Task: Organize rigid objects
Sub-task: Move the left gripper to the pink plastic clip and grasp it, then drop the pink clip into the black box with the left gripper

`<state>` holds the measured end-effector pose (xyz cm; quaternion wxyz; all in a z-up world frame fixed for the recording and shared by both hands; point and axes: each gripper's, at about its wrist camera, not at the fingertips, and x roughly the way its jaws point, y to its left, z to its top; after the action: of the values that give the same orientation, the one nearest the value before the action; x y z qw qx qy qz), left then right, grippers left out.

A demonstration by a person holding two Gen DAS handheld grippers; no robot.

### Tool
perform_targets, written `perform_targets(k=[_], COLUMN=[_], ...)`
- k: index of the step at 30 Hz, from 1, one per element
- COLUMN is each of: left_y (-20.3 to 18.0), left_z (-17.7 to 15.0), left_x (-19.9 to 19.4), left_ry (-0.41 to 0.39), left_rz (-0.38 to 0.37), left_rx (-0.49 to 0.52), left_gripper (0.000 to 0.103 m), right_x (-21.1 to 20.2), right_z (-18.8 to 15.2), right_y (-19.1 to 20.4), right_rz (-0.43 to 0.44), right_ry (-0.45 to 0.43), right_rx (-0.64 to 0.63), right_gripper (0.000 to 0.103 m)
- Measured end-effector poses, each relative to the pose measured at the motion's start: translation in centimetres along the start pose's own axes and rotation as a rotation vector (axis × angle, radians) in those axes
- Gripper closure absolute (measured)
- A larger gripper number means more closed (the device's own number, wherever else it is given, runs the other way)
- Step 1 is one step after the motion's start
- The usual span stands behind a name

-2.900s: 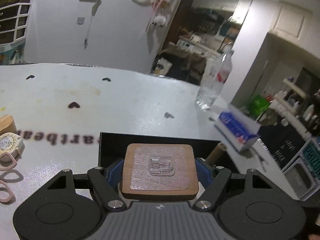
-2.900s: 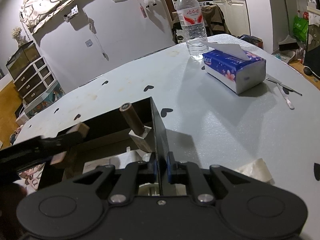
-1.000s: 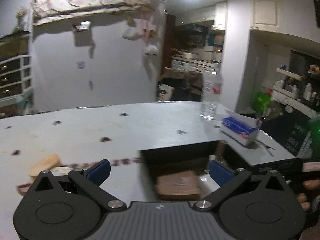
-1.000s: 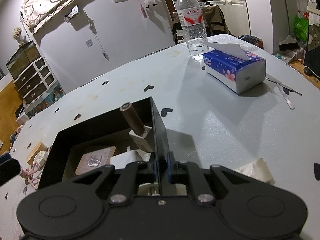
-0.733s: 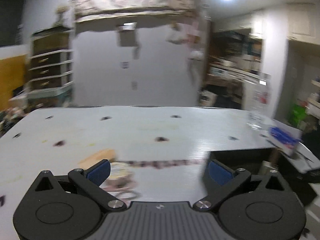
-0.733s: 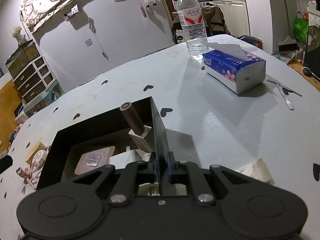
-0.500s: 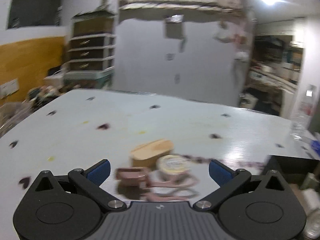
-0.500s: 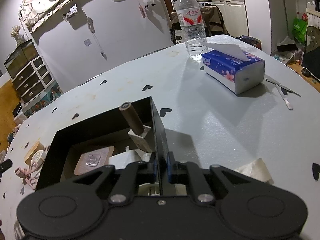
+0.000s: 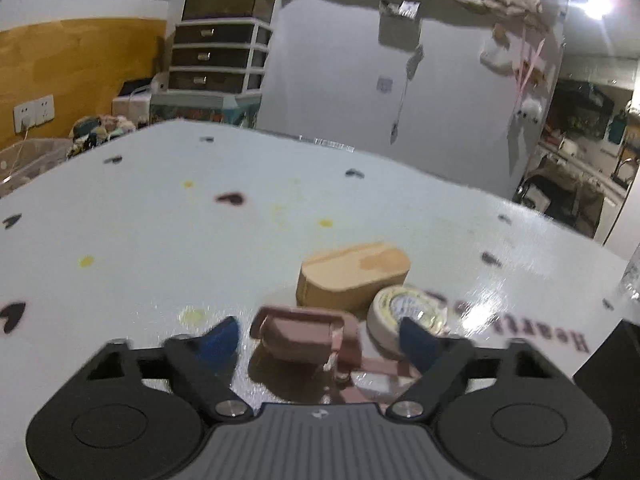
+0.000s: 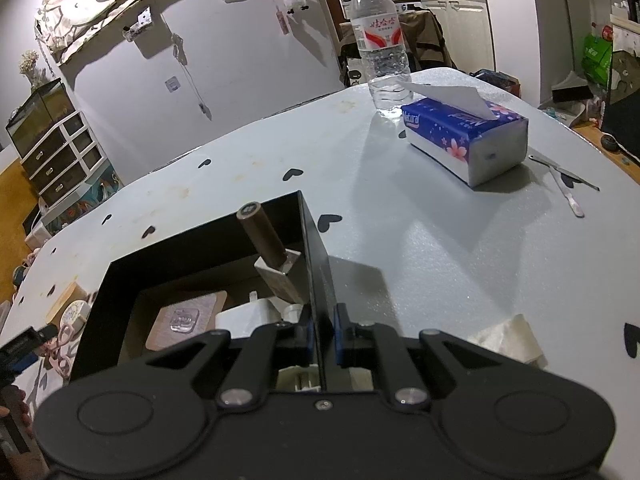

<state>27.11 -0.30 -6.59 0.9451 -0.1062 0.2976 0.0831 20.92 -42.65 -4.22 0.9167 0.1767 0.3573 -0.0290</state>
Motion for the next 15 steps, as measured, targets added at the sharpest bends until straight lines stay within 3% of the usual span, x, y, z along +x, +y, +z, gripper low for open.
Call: perform_targets(k=[2,9,12,15], left_y=[0.1,1.1,0.8,-0.6], left_z=[-0.3,-0.4,0.7,1.9], left_x=[-0.2,-1.1,-3.0,-5.4], left_ry=[-0.017,-0.01,-0.039,-0.067], left_rz=[0.028,-0.013,-0.087,-0.228], left_rx=[0.012,-0.011,-0.037,-0.04], left_gripper=[0.045,0.047,0.047,0.047], right_x=[0.0,0.0,0.1,0.1], right_z=[0.0,0.0,0.0,-0.1], right_y=[0.0,0.0,0.1,0.1], right_rz=[0.0,0.0,-0.003,-0.005], right_ry=[0.0,0.0,0.001,0.0], right_rx=[0.0,-0.001,-0.003,-0.001], right_gripper=[0.093,0.093,0.093,0.093])
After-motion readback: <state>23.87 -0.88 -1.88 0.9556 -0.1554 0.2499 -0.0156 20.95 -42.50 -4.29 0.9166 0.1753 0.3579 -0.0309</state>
